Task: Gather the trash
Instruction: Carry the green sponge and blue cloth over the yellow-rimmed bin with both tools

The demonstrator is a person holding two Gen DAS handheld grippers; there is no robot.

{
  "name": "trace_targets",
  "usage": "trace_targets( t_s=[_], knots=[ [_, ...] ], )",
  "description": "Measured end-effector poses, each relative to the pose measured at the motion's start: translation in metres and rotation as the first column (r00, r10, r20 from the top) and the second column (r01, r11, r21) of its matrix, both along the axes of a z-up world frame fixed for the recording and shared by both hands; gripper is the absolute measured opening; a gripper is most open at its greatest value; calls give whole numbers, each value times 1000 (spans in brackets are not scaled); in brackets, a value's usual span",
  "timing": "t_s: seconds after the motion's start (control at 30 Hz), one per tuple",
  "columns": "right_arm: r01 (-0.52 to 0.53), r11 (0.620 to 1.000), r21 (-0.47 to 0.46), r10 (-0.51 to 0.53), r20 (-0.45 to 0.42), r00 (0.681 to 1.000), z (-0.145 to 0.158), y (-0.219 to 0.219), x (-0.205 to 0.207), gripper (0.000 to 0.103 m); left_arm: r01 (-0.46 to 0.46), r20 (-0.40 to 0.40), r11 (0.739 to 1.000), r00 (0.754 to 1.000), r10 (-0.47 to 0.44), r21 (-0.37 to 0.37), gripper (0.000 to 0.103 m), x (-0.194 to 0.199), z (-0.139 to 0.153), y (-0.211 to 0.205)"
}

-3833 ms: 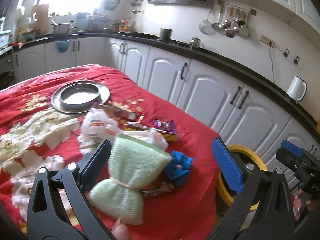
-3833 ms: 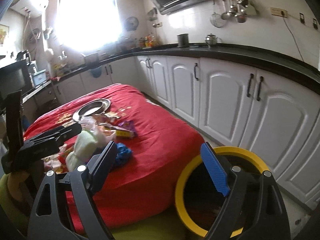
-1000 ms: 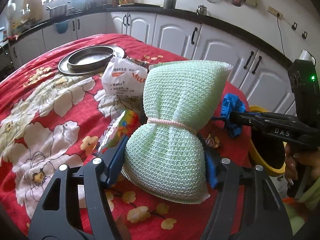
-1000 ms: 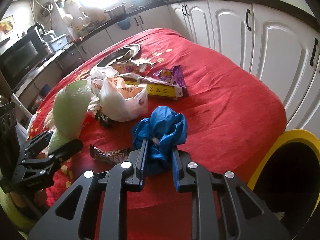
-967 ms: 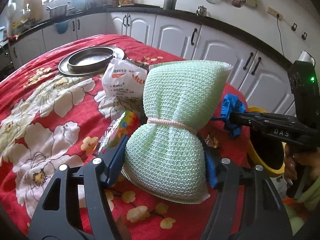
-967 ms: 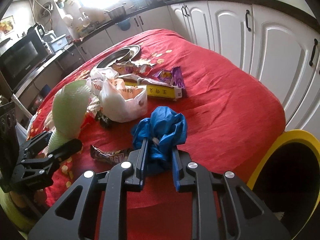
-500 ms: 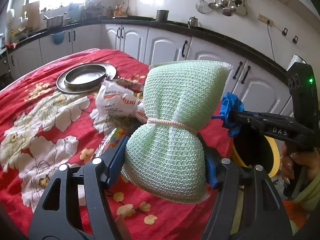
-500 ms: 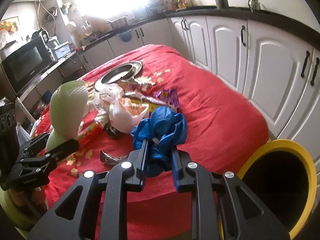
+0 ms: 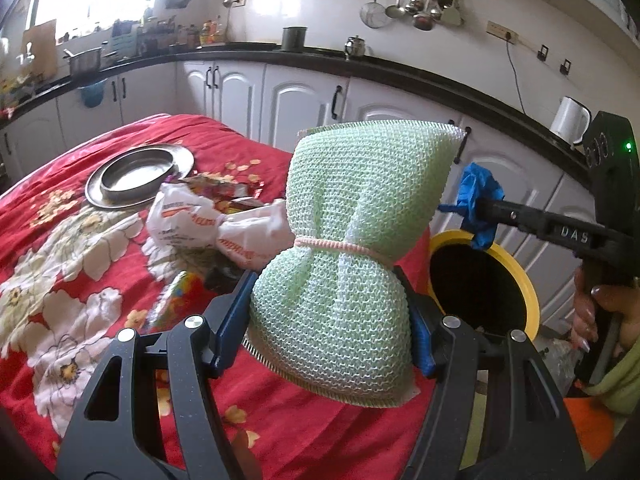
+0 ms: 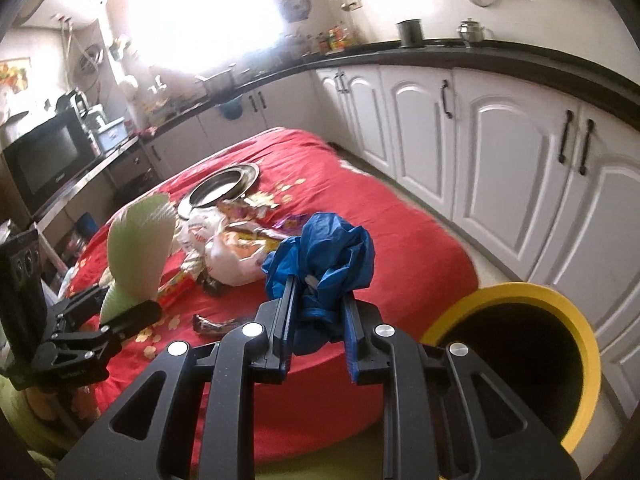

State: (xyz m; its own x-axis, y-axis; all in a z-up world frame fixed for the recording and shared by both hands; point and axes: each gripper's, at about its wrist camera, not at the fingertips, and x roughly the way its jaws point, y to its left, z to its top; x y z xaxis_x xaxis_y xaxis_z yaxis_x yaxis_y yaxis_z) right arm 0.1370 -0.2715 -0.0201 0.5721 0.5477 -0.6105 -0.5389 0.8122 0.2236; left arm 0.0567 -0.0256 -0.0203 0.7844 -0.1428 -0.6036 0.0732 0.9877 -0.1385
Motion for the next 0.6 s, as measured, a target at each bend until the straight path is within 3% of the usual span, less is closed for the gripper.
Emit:
trace_targets(
  t_s=[0.6],
  knots=[
    [192, 981, 39, -195, 70, 978, 16, -76, -16, 20, 145, 8, 989, 989, -146, 34, 58, 24, 4, -64]
  ],
)
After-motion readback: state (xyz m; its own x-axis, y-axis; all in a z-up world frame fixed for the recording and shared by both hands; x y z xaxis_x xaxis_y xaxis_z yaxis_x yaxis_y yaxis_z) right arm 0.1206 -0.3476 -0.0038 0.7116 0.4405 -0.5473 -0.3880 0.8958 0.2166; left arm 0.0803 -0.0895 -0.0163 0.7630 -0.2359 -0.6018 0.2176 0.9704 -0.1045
